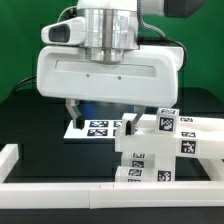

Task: Assemble chair

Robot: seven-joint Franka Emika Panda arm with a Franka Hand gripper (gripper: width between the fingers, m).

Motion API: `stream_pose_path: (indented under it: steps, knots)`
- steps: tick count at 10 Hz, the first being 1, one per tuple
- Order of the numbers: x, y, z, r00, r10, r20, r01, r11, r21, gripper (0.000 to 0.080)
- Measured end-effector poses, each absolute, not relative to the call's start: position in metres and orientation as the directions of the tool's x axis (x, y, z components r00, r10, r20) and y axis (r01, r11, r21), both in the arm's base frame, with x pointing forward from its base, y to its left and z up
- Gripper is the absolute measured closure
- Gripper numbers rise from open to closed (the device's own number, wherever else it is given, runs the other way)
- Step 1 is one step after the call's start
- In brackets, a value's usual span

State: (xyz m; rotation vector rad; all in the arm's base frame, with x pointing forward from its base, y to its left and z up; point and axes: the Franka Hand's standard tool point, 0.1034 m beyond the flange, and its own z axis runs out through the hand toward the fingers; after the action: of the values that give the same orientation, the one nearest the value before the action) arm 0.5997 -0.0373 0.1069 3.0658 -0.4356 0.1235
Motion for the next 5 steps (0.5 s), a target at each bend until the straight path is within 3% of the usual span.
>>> stream_pose_path:
  steps: [3,5]
  knots:
    - [0.601,-0.023,0.150,0.952,-0.299,-0.064,-0.301,-0.954,-0.017,0.0151]
    - [0.609,0.010,0.175,0.925,-0.360,-0.119,-0.364,-0.931,-0.014,0.0151]
